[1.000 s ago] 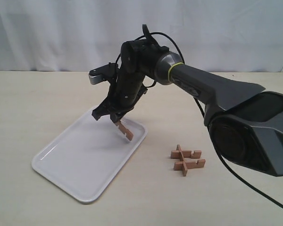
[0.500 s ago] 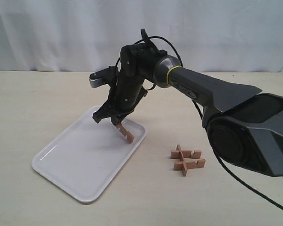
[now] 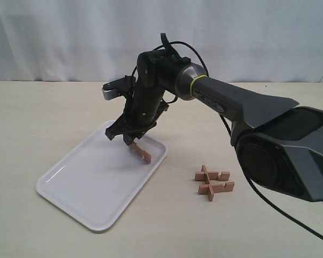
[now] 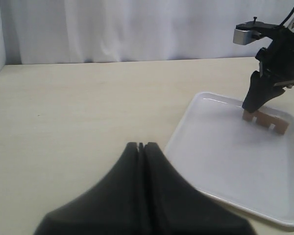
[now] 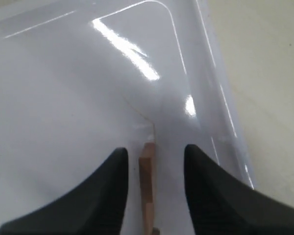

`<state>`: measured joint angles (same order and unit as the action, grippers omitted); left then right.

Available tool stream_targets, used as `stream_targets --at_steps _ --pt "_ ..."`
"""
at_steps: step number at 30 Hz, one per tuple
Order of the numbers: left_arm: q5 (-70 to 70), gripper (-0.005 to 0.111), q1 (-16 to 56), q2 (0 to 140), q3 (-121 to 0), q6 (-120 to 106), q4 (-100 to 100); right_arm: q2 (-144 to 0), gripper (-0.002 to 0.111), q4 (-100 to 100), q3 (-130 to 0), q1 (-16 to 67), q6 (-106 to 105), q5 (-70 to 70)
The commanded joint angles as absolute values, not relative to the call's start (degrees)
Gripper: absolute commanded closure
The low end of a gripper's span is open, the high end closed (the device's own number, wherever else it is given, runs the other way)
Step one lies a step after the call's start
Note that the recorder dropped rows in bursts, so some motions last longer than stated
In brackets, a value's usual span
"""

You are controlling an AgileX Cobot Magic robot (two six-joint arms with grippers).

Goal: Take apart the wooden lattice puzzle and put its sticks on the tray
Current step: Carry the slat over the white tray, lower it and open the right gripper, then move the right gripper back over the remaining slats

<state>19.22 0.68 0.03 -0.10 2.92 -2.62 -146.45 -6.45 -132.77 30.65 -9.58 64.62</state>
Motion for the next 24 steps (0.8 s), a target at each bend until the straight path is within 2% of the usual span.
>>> stream_targets --at_steps 1,3,8,12,14,18,24 --pt "18.56 0.107 1.05 0.0 0.0 2.86 -2.49 -146.32 0.056 -6.8 -133.18 30.66 -8.02 65.92" --pt "18.56 0.107 1.05 0.0 0.0 2.86 -2.49 -145.61 0.05 -6.8 -133.18 30.66 -8.02 65.99" --pt "18.56 0.107 1.05 0.0 0.0 2.86 -2.49 -139.07 0.049 -3.25 -133.28 30.66 -8.13 66.54" --pt "18.56 0.107 1.05 0.0 0.0 2.86 -2.49 -131.08 0.049 13.44 -133.28 30.53 -8.13 69.96" --pt "18.56 0.107 1.05 0.0 0.0 2.86 -2.49 -127.15 0.049 13.99 -130.62 29.66 -6.53 69.96" --pt "18.56 0.107 1.05 0.0 0.0 2.86 -2.49 -119.14 0.049 6.8 -118.16 25.67 -8.11 69.96" --pt "18.56 0.107 1.05 0.0 0.0 2.86 -2.49 -110.6 0.051 6.4 -99.43 22.71 -4.07 69.96"
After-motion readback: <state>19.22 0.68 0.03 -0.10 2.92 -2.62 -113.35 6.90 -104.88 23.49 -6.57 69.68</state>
